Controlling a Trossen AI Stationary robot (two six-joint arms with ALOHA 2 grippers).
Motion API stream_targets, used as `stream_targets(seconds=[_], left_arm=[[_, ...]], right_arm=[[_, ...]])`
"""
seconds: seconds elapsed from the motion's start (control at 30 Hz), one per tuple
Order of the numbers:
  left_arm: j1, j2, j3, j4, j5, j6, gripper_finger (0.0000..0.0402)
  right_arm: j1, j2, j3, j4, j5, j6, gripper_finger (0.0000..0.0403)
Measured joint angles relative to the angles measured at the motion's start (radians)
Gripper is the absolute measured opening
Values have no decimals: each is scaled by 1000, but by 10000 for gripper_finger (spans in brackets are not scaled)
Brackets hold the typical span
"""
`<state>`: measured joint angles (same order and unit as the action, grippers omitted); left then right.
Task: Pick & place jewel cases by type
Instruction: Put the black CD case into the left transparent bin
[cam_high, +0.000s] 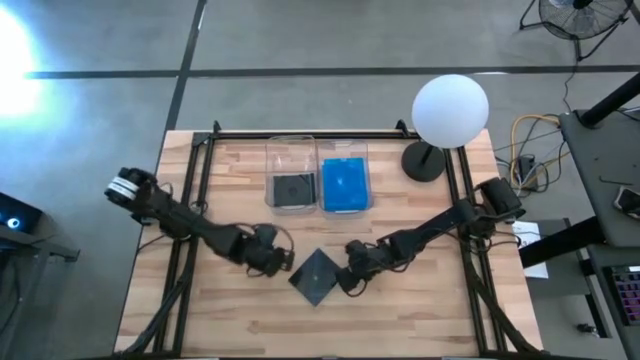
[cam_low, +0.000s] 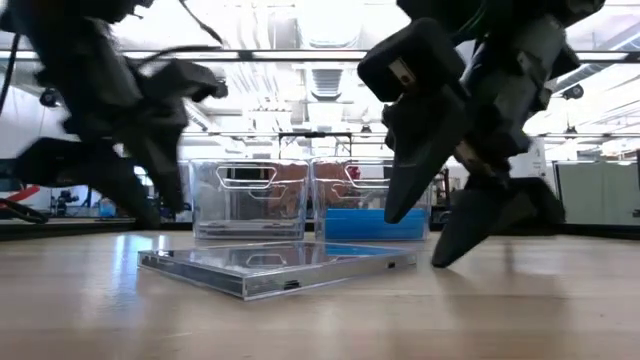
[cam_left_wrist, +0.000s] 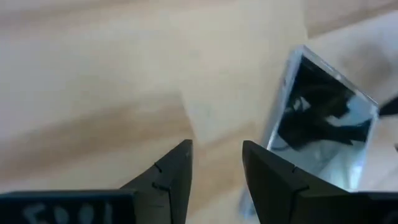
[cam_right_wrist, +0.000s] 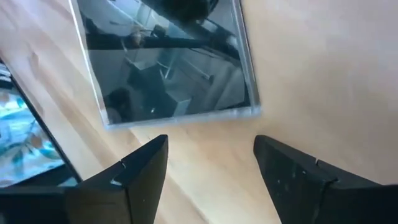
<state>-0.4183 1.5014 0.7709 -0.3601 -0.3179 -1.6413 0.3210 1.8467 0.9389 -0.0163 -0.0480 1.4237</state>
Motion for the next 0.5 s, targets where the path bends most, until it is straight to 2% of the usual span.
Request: stream_targets(seconds=[0.27, 0.5], left_arm=[[-150, 30, -26, 99, -61, -313, 124], [-207, 151, -22, 376, -62, -424, 124]], right_arm=[[-75, 1, 1, -11, 12, -180, 242], [-103, 33, 2, -3, -130, -360, 242]])
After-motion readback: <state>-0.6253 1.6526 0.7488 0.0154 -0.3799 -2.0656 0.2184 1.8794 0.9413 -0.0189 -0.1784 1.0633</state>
